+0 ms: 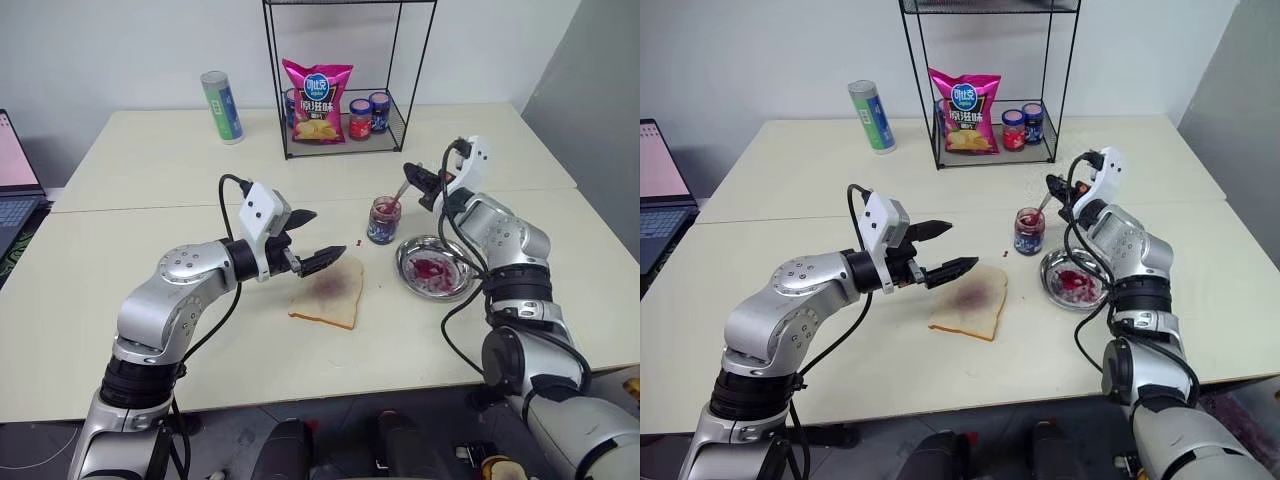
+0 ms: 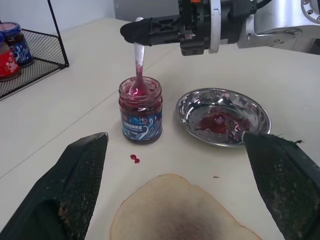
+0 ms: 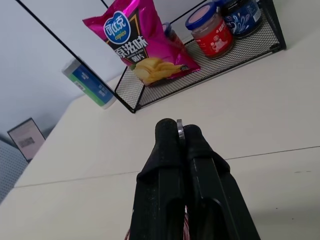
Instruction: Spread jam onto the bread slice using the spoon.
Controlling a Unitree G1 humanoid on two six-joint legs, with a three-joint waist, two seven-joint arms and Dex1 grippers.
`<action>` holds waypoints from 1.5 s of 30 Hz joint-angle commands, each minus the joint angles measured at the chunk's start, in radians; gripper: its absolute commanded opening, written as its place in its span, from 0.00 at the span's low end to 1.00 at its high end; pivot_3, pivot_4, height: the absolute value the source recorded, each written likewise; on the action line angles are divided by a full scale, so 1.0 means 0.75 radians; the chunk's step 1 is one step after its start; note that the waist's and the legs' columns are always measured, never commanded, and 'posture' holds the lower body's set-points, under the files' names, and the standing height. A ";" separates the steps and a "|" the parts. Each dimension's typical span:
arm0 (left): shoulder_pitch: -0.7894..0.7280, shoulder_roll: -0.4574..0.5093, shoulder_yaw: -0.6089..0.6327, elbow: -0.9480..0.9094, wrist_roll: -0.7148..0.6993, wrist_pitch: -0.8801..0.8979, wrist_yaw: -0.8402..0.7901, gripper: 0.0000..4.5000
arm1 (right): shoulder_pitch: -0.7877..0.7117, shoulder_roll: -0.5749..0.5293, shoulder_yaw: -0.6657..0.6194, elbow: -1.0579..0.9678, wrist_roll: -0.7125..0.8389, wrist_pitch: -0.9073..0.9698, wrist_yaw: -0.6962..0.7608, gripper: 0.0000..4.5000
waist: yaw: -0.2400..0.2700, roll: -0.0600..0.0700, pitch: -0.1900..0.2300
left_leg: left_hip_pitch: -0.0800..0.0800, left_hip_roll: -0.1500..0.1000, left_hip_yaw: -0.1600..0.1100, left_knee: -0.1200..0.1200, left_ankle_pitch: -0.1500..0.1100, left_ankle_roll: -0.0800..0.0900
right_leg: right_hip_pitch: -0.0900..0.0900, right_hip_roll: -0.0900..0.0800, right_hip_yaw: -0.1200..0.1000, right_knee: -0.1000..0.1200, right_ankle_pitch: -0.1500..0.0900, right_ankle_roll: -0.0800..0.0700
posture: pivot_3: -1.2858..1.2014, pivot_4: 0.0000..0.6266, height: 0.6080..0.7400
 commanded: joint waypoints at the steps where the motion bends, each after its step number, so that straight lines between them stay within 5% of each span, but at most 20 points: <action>1: -0.032 -0.003 0.017 -0.015 0.002 -0.035 -0.006 1.00 | -0.049 0.006 -0.062 -0.032 0.075 0.026 -0.038 0.01 | 0.000 0.000 0.000 | 0.000 0.000 0.000 0.000 0.000 0.000 | 0.000 0.000 0.000 0.000 0.000 0.000 | 0.52 0.24 1.00; 14: -0.045 -0.004 0.012 0.014 0.009 -0.058 -0.009 1.00 | -0.080 0.000 -0.143 -0.023 0.182 0.092 -0.118 0.01 | 0.000 0.000 0.000 | 0.000 0.000 0.000 0.000 0.000 0.000 | 0.000 0.000 0.000 0.000 0.000 0.000 | 0.52 0.24 1.00; 35: -0.032 -0.003 0.016 -0.005 0.007 -0.054 -0.002 1.00 | 0.117 -0.096 0.500 -0.199 -0.388 -0.389 0.217 0.01 | -0.002 0.000 0.000 | 0.000 0.000 0.000 0.000 0.000 0.000 | -0.001 0.000 0.000 0.000 0.000 0.000 | 0.52 0.24 1.00; 45: -0.042 -0.006 0.017 0.005 0.007 -0.057 -0.002 1.00 | 0.091 -0.021 0.335 -0.194 -0.237 -0.203 0.149 0.01 | -0.001 0.000 0.000 | 0.000 0.000 0.000 0.000 0.000 0.000 | 0.000 0.000 0.000 0.000 0.000 0.000 | 0.52 0.24 1.00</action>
